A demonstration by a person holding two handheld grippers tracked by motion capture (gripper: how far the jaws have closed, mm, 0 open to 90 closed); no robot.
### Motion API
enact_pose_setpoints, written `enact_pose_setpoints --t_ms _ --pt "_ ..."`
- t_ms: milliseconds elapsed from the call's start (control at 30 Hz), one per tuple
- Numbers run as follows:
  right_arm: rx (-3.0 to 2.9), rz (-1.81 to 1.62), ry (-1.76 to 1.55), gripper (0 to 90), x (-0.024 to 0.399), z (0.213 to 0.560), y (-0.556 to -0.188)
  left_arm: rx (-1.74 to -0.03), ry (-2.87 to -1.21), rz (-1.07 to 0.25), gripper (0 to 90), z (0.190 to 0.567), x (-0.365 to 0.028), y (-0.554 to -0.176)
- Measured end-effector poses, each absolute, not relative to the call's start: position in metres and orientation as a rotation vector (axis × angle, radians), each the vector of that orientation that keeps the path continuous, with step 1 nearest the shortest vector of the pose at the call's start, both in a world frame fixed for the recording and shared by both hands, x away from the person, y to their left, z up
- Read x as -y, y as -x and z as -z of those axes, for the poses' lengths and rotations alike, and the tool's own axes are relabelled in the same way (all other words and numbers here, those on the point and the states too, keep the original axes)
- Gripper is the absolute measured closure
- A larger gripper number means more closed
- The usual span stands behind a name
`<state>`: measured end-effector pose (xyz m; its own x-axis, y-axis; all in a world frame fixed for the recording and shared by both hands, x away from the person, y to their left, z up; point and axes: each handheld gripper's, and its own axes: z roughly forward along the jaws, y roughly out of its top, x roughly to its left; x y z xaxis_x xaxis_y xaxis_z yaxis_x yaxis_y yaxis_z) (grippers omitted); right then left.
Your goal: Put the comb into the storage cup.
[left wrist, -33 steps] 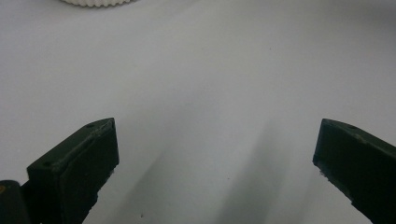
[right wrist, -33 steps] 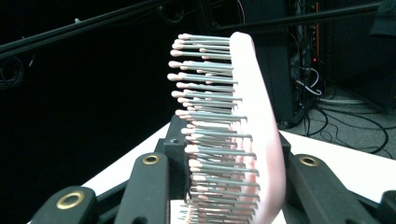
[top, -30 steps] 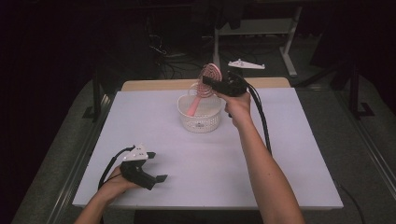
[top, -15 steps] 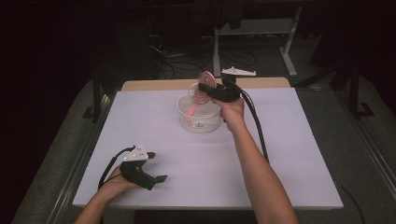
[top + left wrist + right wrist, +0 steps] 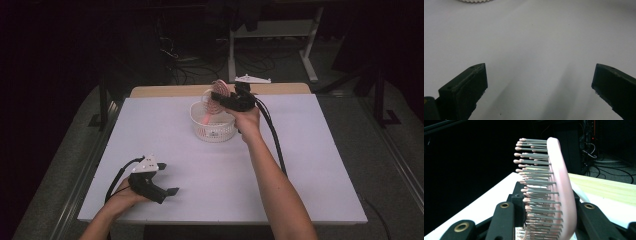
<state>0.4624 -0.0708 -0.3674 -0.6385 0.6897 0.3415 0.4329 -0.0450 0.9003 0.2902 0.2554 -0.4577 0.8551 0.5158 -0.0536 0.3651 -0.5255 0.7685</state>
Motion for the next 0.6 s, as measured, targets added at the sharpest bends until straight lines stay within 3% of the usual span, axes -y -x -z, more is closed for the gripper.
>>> enact_pose_setpoints --t_ms 600 --pt "-2.028 -1.686 -1.195 60.6 0.081 0.371 -0.456 -0.634 -2.184 -0.227 0.0 0.457 -0.255 -0.290"
